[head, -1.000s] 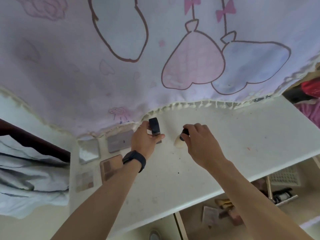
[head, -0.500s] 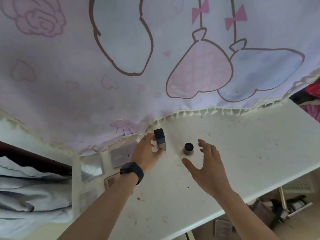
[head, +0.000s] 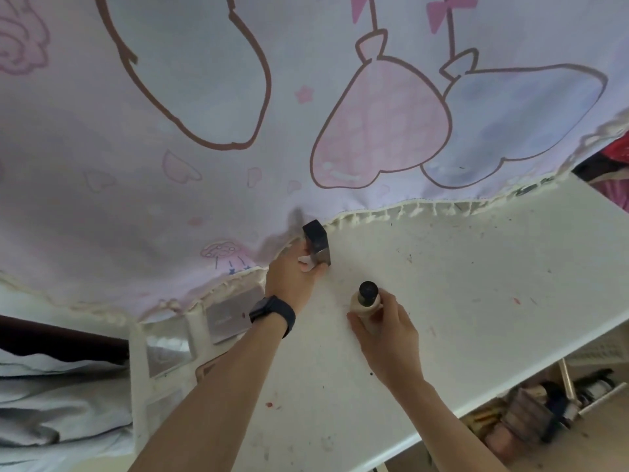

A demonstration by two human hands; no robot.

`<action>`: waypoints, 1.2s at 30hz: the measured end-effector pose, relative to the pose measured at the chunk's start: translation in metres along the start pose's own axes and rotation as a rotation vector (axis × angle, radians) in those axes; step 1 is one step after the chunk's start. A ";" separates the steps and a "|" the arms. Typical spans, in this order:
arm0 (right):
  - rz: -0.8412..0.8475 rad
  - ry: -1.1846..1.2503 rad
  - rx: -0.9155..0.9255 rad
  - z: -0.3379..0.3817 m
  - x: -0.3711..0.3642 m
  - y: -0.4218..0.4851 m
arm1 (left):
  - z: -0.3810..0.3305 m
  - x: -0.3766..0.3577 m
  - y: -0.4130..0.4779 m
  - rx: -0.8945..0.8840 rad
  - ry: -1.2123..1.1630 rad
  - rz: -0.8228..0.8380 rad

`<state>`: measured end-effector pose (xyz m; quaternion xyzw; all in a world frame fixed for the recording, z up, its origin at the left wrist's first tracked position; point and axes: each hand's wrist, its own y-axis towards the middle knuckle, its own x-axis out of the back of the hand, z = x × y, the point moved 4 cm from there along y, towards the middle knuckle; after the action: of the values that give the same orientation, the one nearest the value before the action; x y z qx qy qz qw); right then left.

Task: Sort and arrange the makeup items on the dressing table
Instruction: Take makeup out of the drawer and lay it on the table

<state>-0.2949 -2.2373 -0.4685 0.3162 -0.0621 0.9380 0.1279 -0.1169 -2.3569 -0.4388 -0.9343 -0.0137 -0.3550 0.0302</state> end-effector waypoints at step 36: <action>0.280 -0.254 0.209 0.023 -0.013 0.073 | 0.022 -0.042 -0.092 -0.128 0.572 0.100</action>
<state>-0.2921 -2.3148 -0.4605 0.4316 -0.0232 0.9006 -0.0460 -0.1380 -2.2639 -0.4783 -0.7958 0.0639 -0.6021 -0.0088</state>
